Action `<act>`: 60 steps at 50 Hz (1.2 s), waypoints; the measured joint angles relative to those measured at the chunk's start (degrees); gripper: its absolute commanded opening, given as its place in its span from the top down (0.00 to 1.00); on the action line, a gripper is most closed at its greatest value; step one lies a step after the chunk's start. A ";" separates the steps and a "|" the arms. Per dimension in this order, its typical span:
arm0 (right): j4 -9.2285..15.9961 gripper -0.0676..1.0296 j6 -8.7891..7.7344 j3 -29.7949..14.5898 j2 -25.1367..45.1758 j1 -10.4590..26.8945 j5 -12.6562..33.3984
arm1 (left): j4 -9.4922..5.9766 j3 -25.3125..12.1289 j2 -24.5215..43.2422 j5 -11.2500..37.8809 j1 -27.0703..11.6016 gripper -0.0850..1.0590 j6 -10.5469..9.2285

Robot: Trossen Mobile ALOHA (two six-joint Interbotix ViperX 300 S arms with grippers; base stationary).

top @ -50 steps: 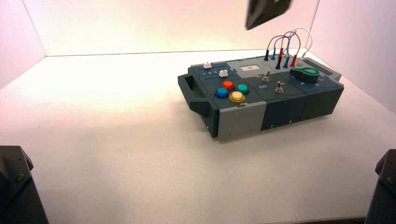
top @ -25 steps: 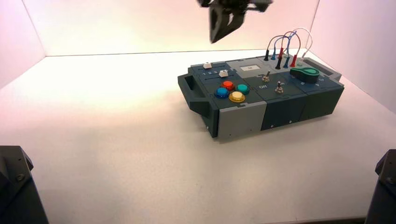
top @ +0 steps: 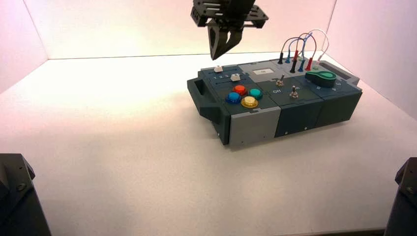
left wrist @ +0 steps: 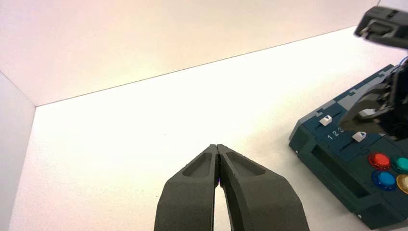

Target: Move the top slider to position 5.

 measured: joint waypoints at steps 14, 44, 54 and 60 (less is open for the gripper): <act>0.00 0.96 0.00 -2.11 2.99 0.00 0.00 | 0.00 0.00 -0.09 -0.09 0.09 0.95 0.00; -0.09 0.96 0.00 -4.92 7.12 -0.26 0.00 | 0.00 0.00 -0.18 -0.18 0.09 0.95 0.00; -0.09 0.96 0.00 -5.01 7.56 -1.85 0.00 | -0.09 0.00 -0.26 -0.26 0.09 0.95 0.00; -0.09 0.96 0.09 -5.01 7.56 -2.90 0.00 | -0.09 0.00 -0.26 -0.26 0.09 0.95 0.00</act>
